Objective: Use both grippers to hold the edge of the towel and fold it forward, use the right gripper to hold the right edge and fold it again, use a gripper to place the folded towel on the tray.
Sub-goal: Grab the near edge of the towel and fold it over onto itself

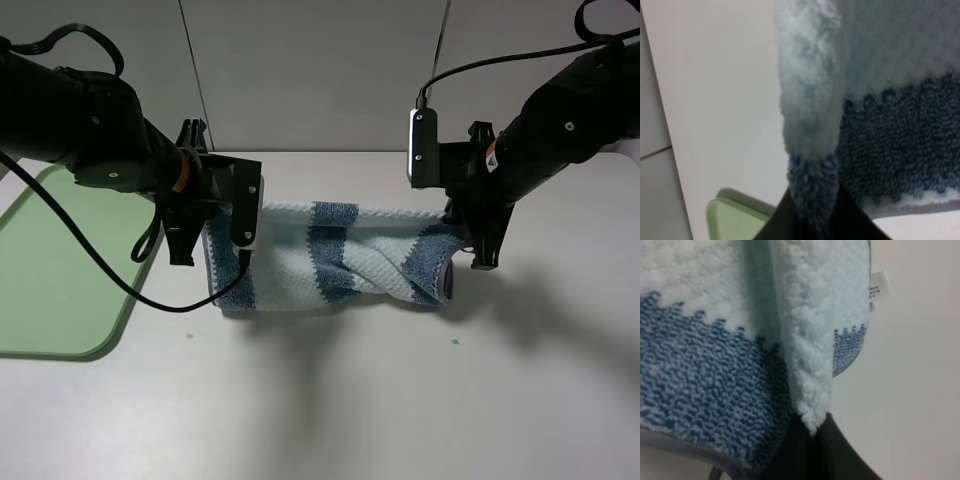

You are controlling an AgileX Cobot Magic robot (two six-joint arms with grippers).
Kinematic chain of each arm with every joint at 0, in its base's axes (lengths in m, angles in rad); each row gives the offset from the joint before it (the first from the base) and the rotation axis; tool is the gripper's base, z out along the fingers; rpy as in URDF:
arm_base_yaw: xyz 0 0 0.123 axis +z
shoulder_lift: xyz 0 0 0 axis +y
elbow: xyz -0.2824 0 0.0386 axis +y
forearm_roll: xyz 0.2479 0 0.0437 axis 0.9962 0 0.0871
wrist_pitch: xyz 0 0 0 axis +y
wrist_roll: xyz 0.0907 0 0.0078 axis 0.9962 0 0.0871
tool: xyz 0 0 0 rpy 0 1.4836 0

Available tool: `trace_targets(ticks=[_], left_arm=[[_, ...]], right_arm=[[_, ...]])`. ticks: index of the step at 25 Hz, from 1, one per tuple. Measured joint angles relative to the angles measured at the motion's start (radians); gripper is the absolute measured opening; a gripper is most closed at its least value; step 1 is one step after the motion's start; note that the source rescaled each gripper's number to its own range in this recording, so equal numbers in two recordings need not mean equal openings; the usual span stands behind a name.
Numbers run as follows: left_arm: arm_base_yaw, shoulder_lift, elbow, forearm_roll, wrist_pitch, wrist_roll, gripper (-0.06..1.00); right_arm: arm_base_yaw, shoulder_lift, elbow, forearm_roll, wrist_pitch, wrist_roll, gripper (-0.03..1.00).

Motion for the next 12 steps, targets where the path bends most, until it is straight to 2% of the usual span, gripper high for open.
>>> trace_targets(ticks=[5,6,8,11,12], left_arm=[[0.002,0.000,0.000,0.000,0.003,0.000,0.00],[0.002,0.000,0.000,0.000,0.003,0.000,0.00],[0.005,0.000,0.000,0.003,0.035,0.000,0.00],[0.017,0.000,0.003,0.009,0.091,0.000,0.00],[0.018,0.000,0.003,0.010,0.096,0.000,0.00]], right_arm=[[0.000,0.000,0.000,-0.001,-0.011,0.000,0.01],[0.000,0.000,0.000,0.000,-0.011,0.000,0.04],[-0.005,0.000,0.000,-0.004,0.021,0.000,0.22],[-0.017,0.000,0.001,-0.010,0.051,0.033,0.76],[-0.018,0.000,0.001,-0.010,0.046,0.064,0.85]])
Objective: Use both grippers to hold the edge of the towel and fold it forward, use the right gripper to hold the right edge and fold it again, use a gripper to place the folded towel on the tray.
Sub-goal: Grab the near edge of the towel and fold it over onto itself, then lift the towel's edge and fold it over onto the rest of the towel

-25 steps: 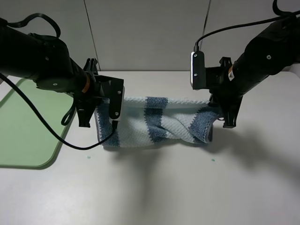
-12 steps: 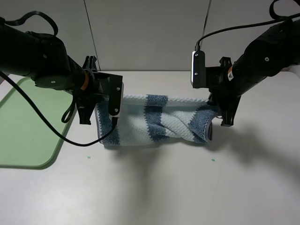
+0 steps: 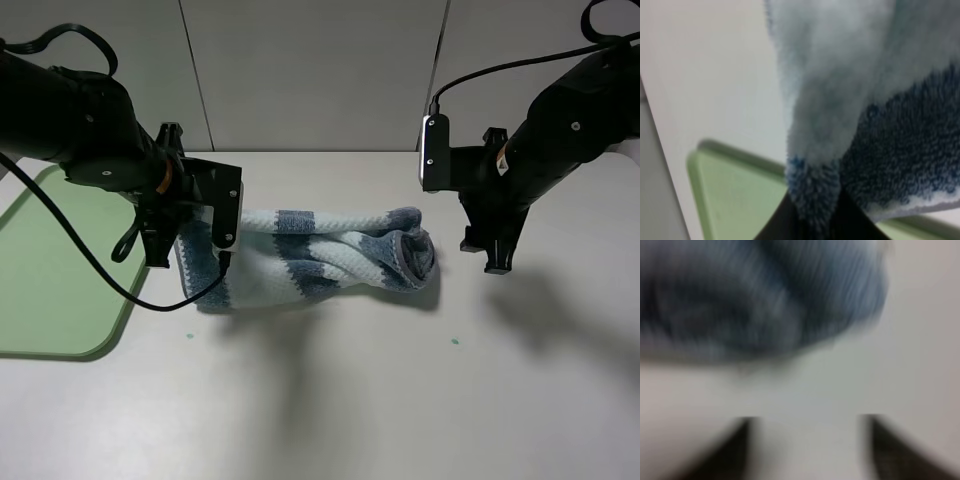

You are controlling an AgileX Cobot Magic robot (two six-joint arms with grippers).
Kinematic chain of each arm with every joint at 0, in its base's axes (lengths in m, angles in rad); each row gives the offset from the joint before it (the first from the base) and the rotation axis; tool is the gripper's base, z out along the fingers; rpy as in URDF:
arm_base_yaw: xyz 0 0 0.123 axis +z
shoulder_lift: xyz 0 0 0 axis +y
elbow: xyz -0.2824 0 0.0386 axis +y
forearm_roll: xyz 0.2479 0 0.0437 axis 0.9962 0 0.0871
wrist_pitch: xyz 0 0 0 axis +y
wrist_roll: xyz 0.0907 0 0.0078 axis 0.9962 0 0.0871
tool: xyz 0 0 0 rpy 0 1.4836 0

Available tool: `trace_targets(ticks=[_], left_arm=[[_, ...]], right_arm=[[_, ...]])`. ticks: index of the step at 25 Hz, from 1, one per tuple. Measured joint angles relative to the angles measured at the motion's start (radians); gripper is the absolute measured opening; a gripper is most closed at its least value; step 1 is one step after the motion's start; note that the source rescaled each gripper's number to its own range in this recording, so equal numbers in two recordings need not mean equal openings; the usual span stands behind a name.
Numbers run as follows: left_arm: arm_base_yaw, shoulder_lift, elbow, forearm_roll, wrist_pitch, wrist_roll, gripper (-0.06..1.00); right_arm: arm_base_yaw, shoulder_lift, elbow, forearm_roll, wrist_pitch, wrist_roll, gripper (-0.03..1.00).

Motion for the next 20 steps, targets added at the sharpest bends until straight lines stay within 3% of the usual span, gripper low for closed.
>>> trace_targets(ticks=[2,4,9,20], left_arm=[[0.000,0.000,0.000,0.000,0.000,0.000,0.00],[0.000,0.000,0.000,0.000,0.000,0.000,0.00],[0.000,0.000,0.000,0.000,0.000,0.000,0.00],[0.000,0.000,0.000,0.000,-0.003,0.000,0.00]], right_arm=[[0.000,0.000,0.000,-0.014,-0.013,0.067,0.95],[0.000,0.000,0.000,-0.043,-0.022,0.129,0.98],[0.000,0.000,0.000,-0.095,-0.020,0.172,1.00],[0.001,0.000,0.000,-0.098,-0.020,0.173,1.00]])
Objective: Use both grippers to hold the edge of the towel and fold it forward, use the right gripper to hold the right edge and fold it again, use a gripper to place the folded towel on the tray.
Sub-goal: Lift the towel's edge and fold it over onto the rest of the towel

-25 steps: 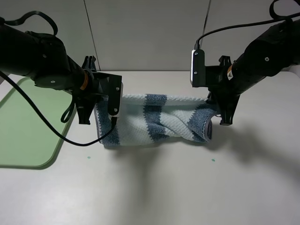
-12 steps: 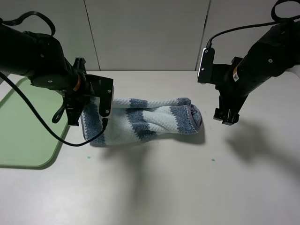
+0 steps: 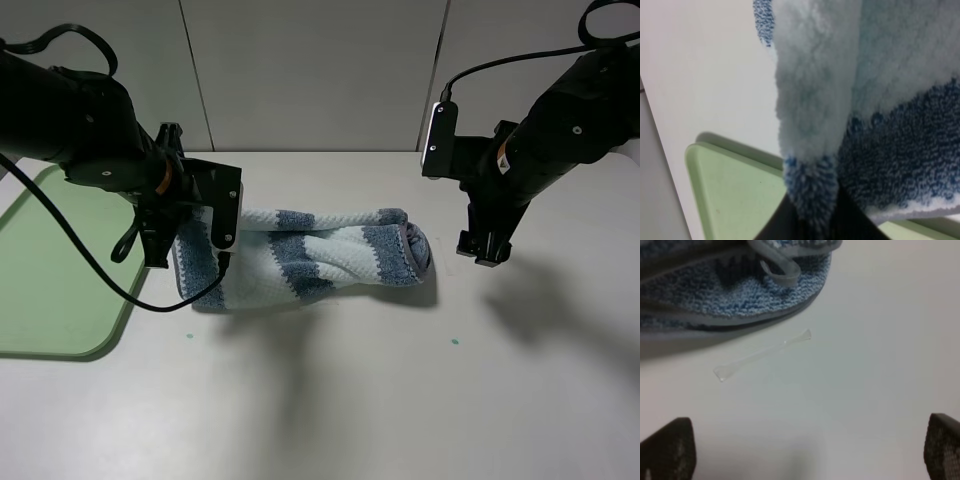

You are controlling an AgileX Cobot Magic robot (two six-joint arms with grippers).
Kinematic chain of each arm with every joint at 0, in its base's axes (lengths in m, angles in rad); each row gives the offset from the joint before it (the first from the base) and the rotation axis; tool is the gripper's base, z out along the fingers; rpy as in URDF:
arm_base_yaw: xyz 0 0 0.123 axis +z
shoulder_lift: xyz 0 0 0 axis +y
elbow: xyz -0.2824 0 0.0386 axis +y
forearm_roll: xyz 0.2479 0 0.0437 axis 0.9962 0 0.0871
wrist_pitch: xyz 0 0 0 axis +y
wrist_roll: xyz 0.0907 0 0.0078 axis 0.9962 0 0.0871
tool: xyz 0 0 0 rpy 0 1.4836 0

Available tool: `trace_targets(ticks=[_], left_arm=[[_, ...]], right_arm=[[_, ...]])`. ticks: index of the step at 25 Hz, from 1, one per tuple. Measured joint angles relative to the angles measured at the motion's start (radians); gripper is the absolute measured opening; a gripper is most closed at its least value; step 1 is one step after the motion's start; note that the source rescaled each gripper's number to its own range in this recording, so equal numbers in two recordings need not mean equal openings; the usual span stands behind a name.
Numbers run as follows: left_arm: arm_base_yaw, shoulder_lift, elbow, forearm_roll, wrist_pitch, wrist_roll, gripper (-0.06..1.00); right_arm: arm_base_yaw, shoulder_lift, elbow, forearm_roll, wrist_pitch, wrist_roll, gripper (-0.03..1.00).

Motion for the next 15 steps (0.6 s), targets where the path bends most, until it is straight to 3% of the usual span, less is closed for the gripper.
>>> trace_targets(ticks=[6,9,12,15], left_arm=[[0.000,0.000,0.000,0.000,-0.015,0.000,0.00],[0.000,0.000,0.000,0.000,-0.032,0.000,0.08],[0.000,0.000,0.000,0.000,-0.058,0.000,0.36],[0.000,0.000,0.000,0.001,-0.102,0.000,0.80]], right_arm=[[0.000,0.000,0.000,-0.001,0.011,0.000,1.00],[0.000,0.000,0.000,-0.001,0.019,0.000,1.00],[0.000,0.000,0.000,-0.001,0.026,0.000,1.00],[0.000,0.000,0.000,-0.001,0.030,0.001,1.00]])
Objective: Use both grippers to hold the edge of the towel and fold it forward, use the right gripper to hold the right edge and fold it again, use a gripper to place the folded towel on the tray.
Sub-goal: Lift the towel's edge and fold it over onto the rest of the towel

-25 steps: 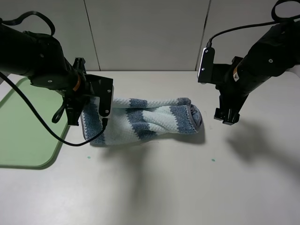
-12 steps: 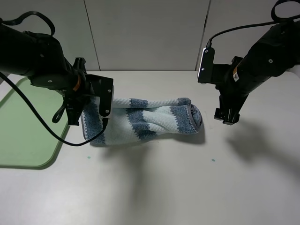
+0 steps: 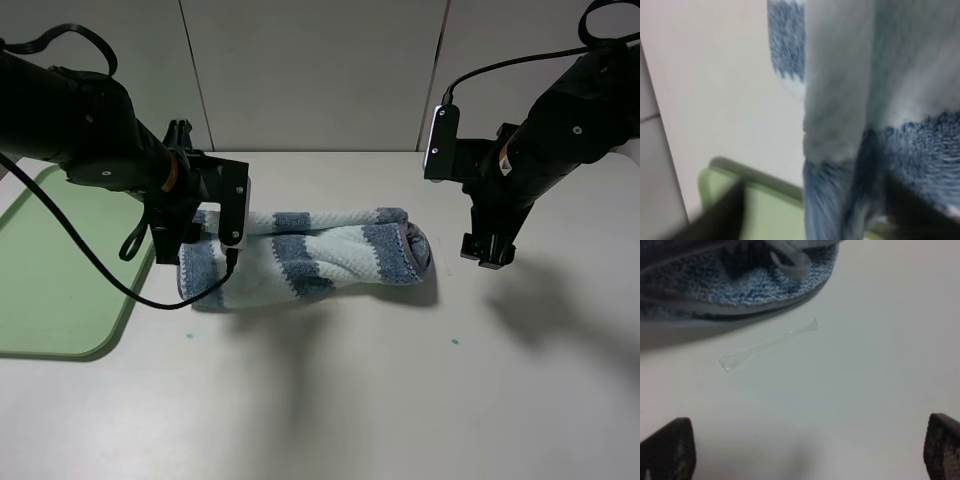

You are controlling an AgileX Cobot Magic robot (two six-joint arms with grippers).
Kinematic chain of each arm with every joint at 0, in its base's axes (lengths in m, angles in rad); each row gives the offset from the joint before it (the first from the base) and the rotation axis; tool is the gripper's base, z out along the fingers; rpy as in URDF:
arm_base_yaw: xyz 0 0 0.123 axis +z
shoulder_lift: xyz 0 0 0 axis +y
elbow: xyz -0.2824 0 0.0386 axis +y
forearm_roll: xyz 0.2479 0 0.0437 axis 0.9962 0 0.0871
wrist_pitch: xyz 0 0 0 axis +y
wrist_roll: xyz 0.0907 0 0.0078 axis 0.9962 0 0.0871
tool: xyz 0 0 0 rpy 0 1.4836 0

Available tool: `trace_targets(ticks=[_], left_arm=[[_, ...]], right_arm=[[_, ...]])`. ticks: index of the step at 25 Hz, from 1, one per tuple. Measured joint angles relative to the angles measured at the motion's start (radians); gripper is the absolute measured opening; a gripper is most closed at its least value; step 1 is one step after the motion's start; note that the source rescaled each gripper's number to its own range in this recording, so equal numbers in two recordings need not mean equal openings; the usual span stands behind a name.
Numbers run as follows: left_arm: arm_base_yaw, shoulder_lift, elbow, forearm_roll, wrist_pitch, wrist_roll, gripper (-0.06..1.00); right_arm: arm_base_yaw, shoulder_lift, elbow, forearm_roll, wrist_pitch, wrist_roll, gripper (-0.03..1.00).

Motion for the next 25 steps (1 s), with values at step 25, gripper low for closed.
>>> trace_targets(ticks=[25], left_arm=[[0.000,-0.007,0.001,-0.001,-0.100,-0.065,1.00]], right_arm=[[0.000,-0.039,0.000,-0.004,0.023,0.052,1.00]])
